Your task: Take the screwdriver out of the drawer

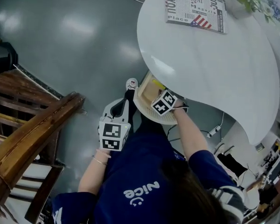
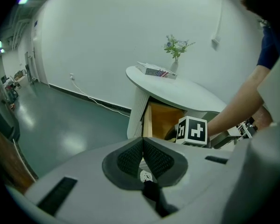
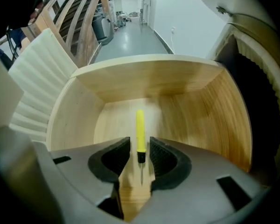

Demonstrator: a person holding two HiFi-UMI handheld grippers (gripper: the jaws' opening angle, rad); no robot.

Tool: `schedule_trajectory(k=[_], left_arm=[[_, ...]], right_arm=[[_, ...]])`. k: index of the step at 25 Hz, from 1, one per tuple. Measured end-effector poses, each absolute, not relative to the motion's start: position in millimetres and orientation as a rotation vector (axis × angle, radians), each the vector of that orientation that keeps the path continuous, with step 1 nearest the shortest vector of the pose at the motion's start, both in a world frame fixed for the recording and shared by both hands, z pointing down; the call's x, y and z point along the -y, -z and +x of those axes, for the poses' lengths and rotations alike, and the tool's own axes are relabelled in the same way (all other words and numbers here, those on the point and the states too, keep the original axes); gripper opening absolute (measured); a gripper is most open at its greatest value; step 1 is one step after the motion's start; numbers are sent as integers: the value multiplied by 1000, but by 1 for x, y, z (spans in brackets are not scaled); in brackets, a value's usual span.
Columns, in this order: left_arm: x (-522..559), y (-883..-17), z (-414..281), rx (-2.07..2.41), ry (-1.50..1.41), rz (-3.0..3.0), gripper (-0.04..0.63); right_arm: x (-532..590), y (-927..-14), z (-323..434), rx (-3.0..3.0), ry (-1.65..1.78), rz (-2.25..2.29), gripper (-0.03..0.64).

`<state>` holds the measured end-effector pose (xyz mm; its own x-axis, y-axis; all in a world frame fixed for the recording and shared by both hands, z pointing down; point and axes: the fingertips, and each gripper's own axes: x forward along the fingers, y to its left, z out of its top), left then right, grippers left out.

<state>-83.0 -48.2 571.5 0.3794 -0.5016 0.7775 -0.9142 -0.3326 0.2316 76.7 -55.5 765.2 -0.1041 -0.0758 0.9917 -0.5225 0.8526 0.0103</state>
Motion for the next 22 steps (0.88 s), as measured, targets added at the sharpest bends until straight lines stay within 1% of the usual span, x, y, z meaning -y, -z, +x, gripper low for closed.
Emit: schedule_trajectory(k=[10,19,22], left_arm=[[27,-584,-109,1321,-788,1850,5],[9,-590,-116,1356,-794,1787,5],[7,-591,-114,1359,-794,1779,5]], right_arm=[[60,-785,76,1633,-404,412,138],[53,-794,79,1628,-408,379,140],[54,-794,77,1618,-400,365,130]])
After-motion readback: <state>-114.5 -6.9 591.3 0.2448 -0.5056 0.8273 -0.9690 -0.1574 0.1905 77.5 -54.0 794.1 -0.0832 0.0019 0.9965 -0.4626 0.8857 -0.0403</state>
